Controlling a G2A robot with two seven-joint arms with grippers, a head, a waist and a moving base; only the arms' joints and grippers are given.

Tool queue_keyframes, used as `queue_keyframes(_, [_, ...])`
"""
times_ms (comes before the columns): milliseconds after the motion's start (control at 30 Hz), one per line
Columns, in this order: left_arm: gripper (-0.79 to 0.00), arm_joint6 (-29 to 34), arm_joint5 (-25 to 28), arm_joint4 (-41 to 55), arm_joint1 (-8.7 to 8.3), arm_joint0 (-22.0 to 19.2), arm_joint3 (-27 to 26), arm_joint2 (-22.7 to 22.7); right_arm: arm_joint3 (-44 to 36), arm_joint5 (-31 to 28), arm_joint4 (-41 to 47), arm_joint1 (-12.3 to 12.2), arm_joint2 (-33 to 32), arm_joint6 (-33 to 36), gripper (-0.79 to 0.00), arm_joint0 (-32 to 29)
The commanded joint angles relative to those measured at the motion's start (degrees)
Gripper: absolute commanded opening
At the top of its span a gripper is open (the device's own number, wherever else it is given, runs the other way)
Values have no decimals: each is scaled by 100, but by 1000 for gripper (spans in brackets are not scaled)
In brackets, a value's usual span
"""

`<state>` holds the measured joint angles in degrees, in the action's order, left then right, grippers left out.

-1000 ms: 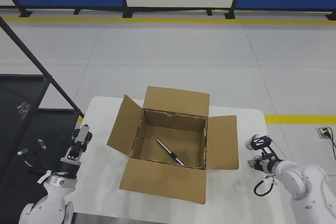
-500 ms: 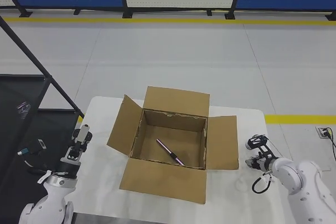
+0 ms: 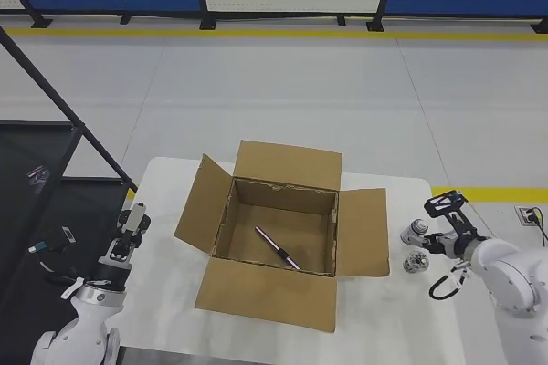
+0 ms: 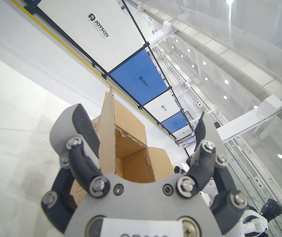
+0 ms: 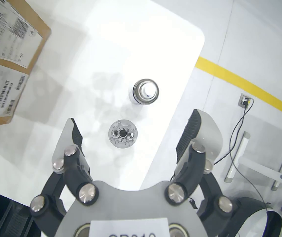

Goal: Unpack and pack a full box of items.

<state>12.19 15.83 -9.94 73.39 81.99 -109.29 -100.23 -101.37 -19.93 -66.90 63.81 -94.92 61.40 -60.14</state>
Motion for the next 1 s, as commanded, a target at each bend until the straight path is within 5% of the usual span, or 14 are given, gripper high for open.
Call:
queue_keyframes(0, [0,0,0,0,0,0,0,0,-481,-8,170,-3,35,-4,0,16])
queue_keyframes(200, [0,0,0,0,0,0,0,0,-1129,-396,794,27,887,2,0,522])
queue_keyframes(433, [0,-49,-3,26,-3,44,-21,-35,301,-389,1142,337,3170,257,0,2415])
queue_keyframes(700, [0,-54,185,164,-34,245,86,-324,2686,-36,1723,1127,5426,-154,0,4211])
queue_keyframes(967, [0,143,265,414,-84,278,251,-647,4724,320,2203,2084,6766,-729,0,4941])
